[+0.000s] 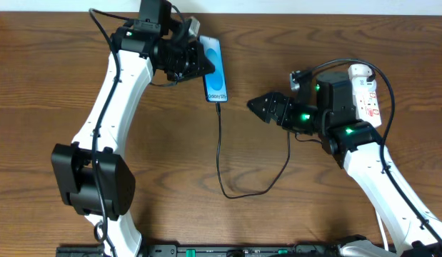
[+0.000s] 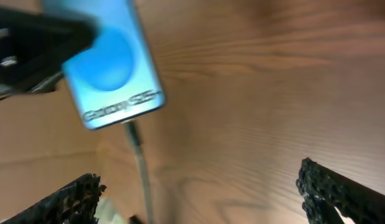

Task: Plug charger to phone and switch on socket
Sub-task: 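Lower the phone with the left gripper down onto the table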

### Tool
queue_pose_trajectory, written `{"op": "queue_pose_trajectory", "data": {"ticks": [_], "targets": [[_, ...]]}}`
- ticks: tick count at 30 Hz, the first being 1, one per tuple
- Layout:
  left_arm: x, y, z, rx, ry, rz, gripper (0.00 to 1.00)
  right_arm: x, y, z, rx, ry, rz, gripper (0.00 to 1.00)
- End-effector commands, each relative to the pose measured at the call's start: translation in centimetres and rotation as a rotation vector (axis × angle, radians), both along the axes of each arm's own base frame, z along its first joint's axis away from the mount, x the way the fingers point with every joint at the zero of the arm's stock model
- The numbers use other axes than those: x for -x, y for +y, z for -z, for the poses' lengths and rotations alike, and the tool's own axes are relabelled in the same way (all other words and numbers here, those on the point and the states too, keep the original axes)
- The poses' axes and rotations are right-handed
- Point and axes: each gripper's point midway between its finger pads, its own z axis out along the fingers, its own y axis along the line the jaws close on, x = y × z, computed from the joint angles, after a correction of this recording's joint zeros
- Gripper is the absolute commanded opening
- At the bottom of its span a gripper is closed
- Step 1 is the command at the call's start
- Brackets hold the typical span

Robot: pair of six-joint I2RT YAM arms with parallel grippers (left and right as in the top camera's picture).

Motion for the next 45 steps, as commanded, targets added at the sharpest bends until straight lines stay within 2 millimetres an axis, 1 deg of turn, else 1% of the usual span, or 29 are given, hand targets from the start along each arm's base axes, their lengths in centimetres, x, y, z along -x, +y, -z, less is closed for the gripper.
{"op": "queue_pose_trajectory", "data": {"ticks": [1,4,5,7,10,11,12,17,21,24,28,40,45], "targets": [[0.7,-0.7,3.3,-0.011,0.077,0.039,0.07,-0.9,-2.8,1.8,0.153,0.016,0.130,0.99],[1.1,-1.6,5.0,-0.017,0.114,0.075,0.07,-0.6,-4.6,3.4,0.246,0.064,0.197,0.99],[1.4,-2.2,5.9,-0.021,0.136,0.092,0.07,-0.4,-5.5,4.0,0.293,0.084,0.230,0.99],[1.7,-2.8,6.8,-0.028,0.150,0.111,0.07,-0.3,-6.2,4.5,0.323,0.099,0.250,0.99],[1.9,-3.1,8.5,-0.048,0.181,0.124,0.08,-0.1,-6.6,4.7,0.345,0.098,0.244,0.99],[2.1,-3.1,9.6,-0.054,0.214,0.126,0.07,-0.1,-6.7,4.8,0.350,0.102,0.245,0.99],[2.3,-3.3,10.2,-0.048,0.237,0.132,0.07,0.0,-7.0,4.9,0.360,0.106,0.252,0.99],[3.5,-5.1,12.0,0.017,0.302,0.196,0.07,-0.1,-7.7,5.2,0.397,0.108,0.281,0.99],[4.3,-6.0,13.3,0.010,0.339,0.219,0.08,0.0,-7.9,5.3,0.408,0.112,0.285,0.99],[4.8,-6.7,13.9,0.004,0.350,0.237,0.08,0.1,-8.5,5.6,0.436,0.122,0.302,0.99],[5.1,-7.5,14.0,-0.010,0.337,0.257,0.07,0.3,-9.7,6.1,0.482,0.146,0.351,0.99],[5.1,-7.4,14.4,-0.043,0.335,0.246,0.07,0.8,-9.8,6.4,0.490,0.167,0.347,0.99],[4.0,-6.1,15.7,-0.147,0.328,0.164,0.07,0.8,-9.8,6.4,0.489,0.167,0.347,0.99]]}}
